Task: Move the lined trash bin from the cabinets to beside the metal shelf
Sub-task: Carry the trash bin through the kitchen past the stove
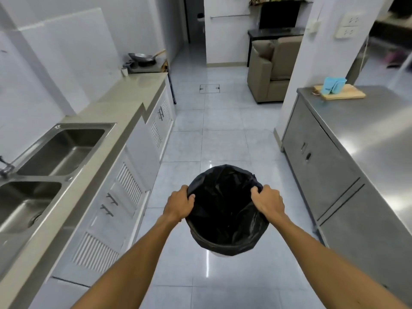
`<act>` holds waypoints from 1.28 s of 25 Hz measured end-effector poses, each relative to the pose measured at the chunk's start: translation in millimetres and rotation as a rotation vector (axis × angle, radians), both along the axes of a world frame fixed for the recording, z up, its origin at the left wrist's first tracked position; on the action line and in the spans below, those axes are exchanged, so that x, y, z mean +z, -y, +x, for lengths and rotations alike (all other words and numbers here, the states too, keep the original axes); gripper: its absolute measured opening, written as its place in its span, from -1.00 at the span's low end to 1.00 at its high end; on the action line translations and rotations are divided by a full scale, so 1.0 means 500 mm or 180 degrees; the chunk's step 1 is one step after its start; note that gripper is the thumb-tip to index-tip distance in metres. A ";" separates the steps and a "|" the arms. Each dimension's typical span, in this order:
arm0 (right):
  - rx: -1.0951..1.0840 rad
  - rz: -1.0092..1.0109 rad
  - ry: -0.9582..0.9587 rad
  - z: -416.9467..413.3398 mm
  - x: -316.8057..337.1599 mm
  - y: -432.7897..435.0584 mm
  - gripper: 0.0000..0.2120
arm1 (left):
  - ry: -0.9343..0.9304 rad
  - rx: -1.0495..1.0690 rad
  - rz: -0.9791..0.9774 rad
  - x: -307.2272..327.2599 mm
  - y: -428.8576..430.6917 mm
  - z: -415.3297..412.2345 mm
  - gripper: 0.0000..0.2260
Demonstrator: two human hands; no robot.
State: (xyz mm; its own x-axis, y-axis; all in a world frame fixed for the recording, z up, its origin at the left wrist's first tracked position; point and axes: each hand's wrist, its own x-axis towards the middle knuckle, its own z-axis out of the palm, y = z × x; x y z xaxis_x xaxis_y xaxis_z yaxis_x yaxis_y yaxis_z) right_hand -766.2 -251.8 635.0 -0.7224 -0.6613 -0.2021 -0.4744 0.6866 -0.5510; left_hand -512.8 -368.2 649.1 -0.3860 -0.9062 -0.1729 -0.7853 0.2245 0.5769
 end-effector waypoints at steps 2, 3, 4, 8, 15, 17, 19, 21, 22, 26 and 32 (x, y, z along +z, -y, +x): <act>0.0046 -0.0080 0.0009 -0.062 0.021 0.070 -0.52 | 0.0064 -0.0065 0.0113 0.013 0.069 -0.055 -0.67; 0.0059 -0.0101 -0.0027 -0.092 0.027 0.108 -0.52 | 0.0072 -0.0063 0.0147 0.017 0.107 -0.082 -0.66; 0.0077 -0.0112 -0.0077 -0.116 0.029 0.140 -0.51 | 0.0069 -0.0040 0.0170 0.023 0.136 -0.104 -0.65; 0.0141 -0.0065 -0.0183 -0.217 0.033 0.311 -0.54 | -0.0041 0.0064 0.0209 0.041 0.295 -0.198 -0.65; 0.0115 -0.0006 -0.0241 -0.389 0.020 0.662 -0.54 | -0.0226 0.0101 0.0230 0.038 0.660 -0.365 -0.65; 0.0062 0.0002 -0.0194 -0.437 0.009 0.754 -0.54 | -0.0279 0.0074 0.0203 0.037 0.757 -0.414 -0.65; 0.0047 0.0040 -0.0181 -0.477 -0.002 0.830 -0.55 | -0.0265 0.0054 0.0242 0.029 0.841 -0.458 -0.65; 0.0048 0.0065 -0.0197 -0.518 -0.016 0.899 -0.58 | -0.0239 0.0008 0.0310 0.012 0.918 -0.501 -0.64; 0.0070 0.0075 -0.0211 -0.537 -0.021 0.930 -0.60 | -0.0201 -0.0018 0.0343 0.003 0.951 -0.519 -0.64; 0.0110 0.0157 -0.0192 -0.632 -0.054 1.075 -0.60 | -0.0145 -0.0032 0.0438 -0.039 1.099 -0.610 -0.63; 0.0208 0.0258 -0.0149 -0.798 -0.080 1.303 -0.59 | -0.0153 0.0070 0.0517 -0.064 1.320 -0.772 -0.64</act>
